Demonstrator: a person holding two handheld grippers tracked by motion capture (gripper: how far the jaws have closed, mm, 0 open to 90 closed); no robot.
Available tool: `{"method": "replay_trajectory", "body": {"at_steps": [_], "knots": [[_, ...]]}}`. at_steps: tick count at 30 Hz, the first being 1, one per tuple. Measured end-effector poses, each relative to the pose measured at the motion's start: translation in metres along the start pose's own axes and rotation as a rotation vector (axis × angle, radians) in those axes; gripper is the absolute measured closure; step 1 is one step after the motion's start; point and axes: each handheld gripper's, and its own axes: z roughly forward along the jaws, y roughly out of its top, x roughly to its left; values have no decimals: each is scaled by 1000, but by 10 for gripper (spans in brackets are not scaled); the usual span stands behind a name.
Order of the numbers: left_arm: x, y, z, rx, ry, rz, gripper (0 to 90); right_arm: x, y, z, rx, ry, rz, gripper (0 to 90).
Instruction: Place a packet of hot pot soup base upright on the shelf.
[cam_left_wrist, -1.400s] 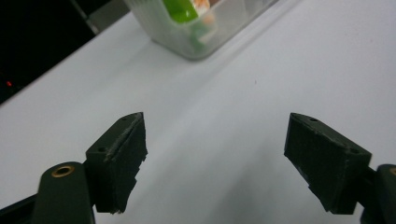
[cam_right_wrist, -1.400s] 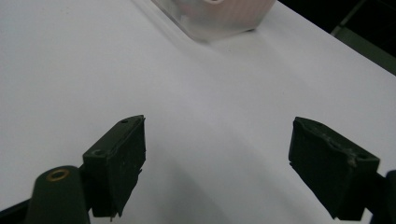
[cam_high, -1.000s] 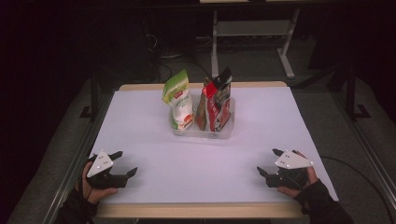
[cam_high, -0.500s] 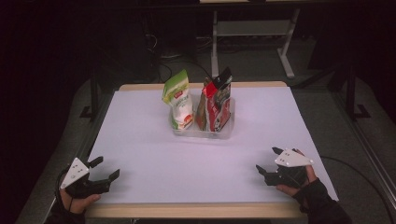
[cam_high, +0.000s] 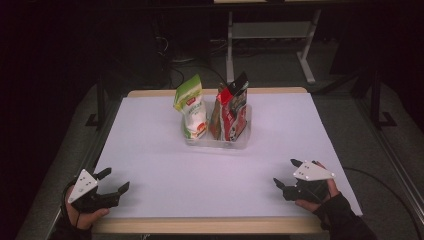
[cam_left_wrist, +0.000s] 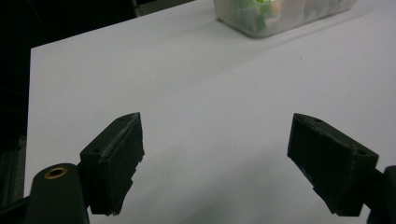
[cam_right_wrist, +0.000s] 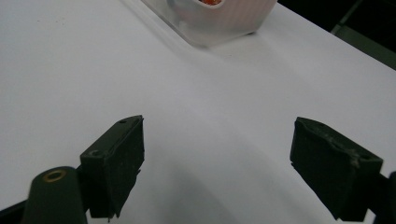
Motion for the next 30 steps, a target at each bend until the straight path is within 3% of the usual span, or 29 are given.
{"method": "replay_trajectory", "body": {"at_steps": [9,12,21,30], "knots": [[0,1,3,5,-2,5,177,-1,-2,1,6,-5,2,164],[-1,2,1,-16,5,12,183,-1,-3,1,10,-1,3,164],[-3,2,2,11,4,35,185,-1,-1,2,4,11,4,163],[-3,1,3,20,3,33,185,-2,-1,5,4,15,5,163]]}}
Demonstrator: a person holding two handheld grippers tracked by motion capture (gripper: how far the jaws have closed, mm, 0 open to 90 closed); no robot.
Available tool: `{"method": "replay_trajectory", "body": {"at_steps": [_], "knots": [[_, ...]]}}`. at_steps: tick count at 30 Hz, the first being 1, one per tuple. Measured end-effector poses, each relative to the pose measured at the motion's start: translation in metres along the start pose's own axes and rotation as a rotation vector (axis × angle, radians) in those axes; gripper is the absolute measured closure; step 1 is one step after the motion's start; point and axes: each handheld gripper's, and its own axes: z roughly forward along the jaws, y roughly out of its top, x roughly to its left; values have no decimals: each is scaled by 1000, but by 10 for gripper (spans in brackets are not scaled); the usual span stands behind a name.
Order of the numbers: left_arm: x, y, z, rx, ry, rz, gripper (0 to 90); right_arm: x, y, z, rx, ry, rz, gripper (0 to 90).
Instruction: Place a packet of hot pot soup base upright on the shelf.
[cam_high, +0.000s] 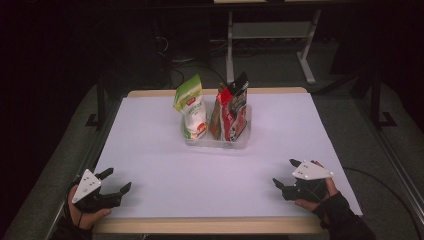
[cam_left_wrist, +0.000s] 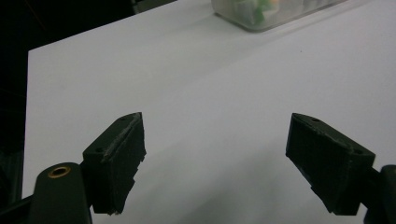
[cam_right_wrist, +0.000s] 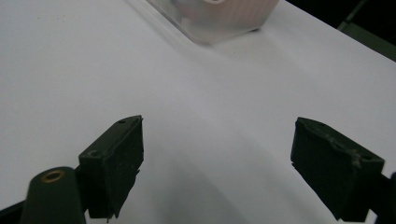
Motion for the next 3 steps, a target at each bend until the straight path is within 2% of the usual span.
{"method": "replay_trajectory", "body": {"at_steps": [3], "knots": [[0,0,2,4,0,-2,185,-1,0,1,-5,4,8,163]]}}
